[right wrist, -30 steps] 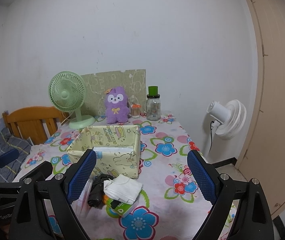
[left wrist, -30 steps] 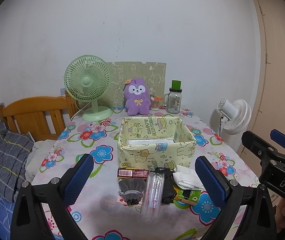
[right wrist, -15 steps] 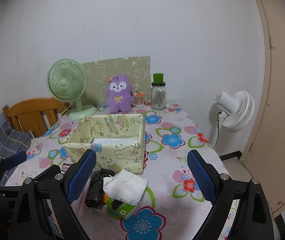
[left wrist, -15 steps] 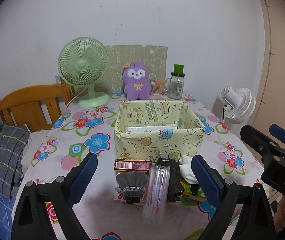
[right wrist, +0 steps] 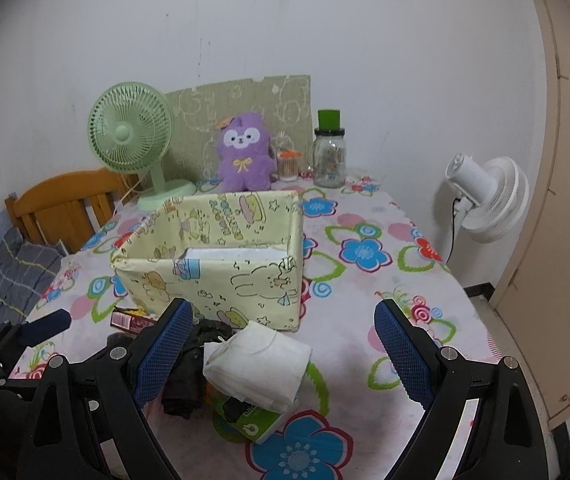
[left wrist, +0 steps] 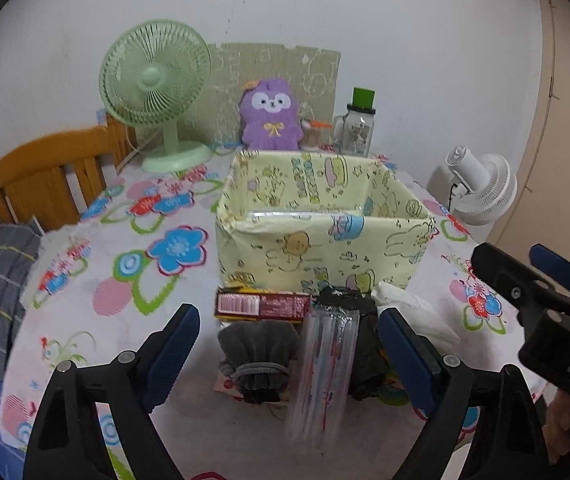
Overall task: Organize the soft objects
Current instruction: 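Grasp the white tissue pack with the right gripper while the left gripper grasps the clear plastic bag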
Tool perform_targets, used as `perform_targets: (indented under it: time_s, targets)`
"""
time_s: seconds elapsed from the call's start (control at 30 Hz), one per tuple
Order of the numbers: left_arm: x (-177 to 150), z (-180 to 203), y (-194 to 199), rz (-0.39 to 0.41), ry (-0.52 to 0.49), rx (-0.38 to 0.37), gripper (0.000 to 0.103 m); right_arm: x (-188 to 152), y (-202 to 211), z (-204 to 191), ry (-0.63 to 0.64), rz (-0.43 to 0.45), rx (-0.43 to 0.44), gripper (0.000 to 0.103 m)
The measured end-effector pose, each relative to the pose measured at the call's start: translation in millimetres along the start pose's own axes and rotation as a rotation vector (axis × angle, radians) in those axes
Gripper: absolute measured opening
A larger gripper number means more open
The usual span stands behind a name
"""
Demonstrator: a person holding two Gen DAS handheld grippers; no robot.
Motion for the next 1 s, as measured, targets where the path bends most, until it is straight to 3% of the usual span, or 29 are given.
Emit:
perform_targets:
  time_s: [0.3, 0.67, 1.0]
  targets:
    - [-11, 5, -20, -0.063, 0.0, -0.038, 0.083, -10, -23, -3, 0.004, -0.057, 0.006, 0.094]
    - [-16, 16, -39, -0.122, -0.012, -0.065, 0.053, -23, -50, -6, 0.008, -0.127, 0.023, 0.094]
    - [-20, 30, -52, -0.158, -0.043, -0.097, 0.038, -32, -69, -5, -0.016, -0.179, 0.036, 0.094]
Point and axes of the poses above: each gripper's, at about its wrist camera, not at the fingertips, and y roughly against the way its jaws point, z to its right, x to its top, the point moved 6 cm from there along -y, roughly the way its jaws point, and after that the axes turned 3 degrees about -y, right-handed, at the moved point
